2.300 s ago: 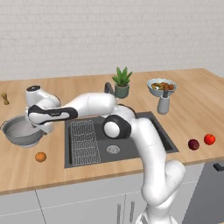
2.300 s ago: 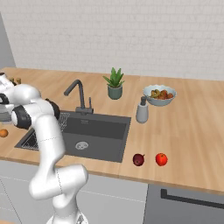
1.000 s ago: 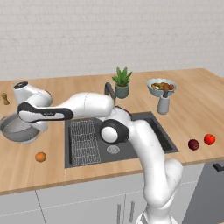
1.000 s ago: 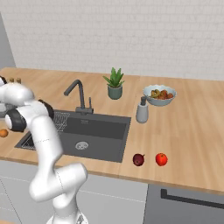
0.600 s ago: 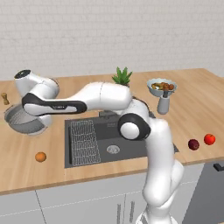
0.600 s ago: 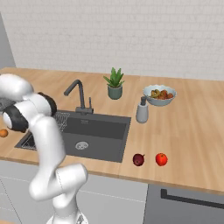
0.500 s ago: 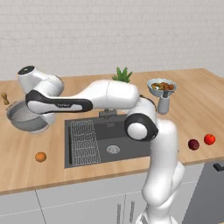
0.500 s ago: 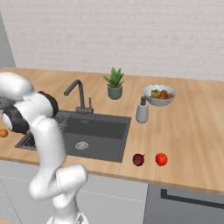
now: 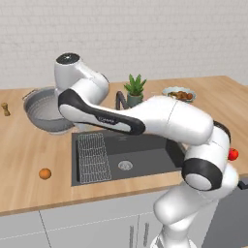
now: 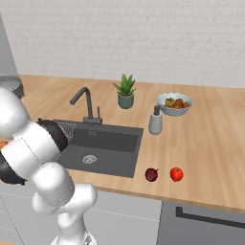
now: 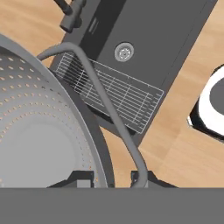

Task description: Put the colander in the sink, put the tangerine, apple, pear in the colander, and turn on the sink faucet and pour water over the colander.

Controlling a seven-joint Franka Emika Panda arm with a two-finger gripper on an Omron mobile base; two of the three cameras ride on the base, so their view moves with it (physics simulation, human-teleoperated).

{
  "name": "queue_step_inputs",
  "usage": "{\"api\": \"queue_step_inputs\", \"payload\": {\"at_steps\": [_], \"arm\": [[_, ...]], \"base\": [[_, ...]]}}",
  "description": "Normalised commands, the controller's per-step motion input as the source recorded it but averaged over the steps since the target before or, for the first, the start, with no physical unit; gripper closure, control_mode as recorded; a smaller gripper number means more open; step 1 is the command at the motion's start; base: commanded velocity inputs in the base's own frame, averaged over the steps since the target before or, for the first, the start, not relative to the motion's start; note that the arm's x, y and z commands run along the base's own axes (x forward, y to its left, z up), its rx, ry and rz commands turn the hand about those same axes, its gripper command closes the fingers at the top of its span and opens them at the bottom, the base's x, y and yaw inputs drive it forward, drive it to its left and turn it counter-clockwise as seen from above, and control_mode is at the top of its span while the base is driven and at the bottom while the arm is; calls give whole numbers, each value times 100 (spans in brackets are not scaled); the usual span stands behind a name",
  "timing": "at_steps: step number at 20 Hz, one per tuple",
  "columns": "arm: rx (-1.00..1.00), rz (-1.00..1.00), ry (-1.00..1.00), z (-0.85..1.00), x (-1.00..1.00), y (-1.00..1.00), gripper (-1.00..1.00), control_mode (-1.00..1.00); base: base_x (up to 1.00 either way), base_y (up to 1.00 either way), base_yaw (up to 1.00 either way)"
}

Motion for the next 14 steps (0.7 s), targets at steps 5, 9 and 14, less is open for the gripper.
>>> {"api": "queue_step_inputs", "payload": {"at_steps": [5,9,14], "arm": [[16,-6,-17,79,-46,-100,100,-100],[17,-8,-16,78,-26,-100,100,-100],[15,-13,-3,49,-6,-100,100,-100]], "base": [[0,0,0],[0,0,0],[0,0,0]]}}
